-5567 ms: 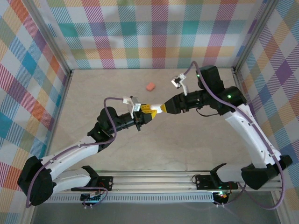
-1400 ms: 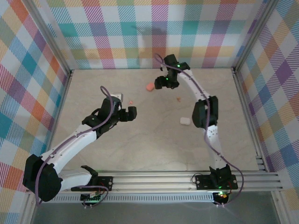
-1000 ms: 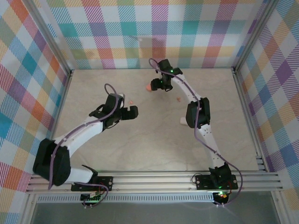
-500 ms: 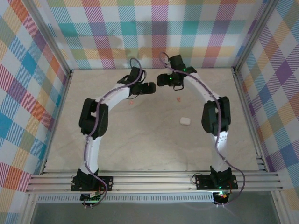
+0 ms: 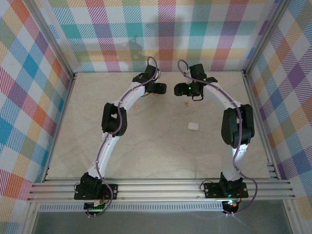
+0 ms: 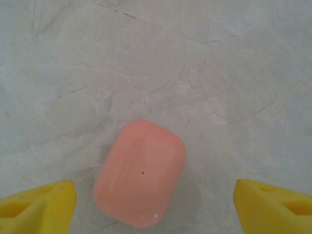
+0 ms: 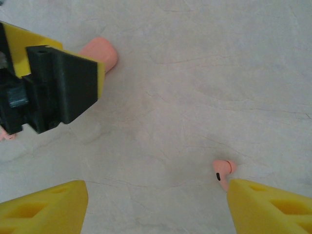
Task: Insert wireless bluetooth earbuds into charging case
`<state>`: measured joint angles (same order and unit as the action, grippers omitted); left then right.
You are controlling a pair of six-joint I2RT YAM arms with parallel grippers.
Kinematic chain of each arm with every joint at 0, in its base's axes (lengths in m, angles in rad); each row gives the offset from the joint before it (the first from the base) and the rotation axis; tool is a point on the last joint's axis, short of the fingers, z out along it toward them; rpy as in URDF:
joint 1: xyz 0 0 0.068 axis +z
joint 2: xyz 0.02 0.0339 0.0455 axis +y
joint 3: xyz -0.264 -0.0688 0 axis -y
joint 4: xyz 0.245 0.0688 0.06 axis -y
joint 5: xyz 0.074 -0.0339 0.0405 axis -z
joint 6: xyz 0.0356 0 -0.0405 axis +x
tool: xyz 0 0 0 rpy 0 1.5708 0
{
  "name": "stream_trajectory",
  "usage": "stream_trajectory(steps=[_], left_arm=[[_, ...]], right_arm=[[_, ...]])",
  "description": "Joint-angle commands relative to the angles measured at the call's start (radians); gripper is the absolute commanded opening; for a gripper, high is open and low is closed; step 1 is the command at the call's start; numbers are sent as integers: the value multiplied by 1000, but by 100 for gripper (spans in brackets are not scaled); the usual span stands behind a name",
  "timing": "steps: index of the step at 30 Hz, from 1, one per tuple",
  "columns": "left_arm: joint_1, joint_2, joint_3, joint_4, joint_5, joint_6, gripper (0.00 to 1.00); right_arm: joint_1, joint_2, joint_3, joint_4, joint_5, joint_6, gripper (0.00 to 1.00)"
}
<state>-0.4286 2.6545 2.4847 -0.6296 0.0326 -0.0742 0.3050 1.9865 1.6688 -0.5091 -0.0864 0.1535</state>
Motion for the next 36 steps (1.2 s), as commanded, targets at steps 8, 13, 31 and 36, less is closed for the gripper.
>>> stream_trajectory(steps=[8, 13, 31, 36], left_arm=[[11, 73, 35, -7, 46, 67, 73], [8, 70, 33, -26, 55, 95, 60], [-48, -250, -529, 131, 243, 189, 27], [-66, -458, -926, 396, 384, 186, 25]], right_arm=[[-1, -99, -78, 111, -78, 14, 72], [0, -106, -113, 146, -123, 66, 62], [-47, -208, -353, 221, -363, 279, 63], [-92, -220, -422, 238, -600, 345, 56]])
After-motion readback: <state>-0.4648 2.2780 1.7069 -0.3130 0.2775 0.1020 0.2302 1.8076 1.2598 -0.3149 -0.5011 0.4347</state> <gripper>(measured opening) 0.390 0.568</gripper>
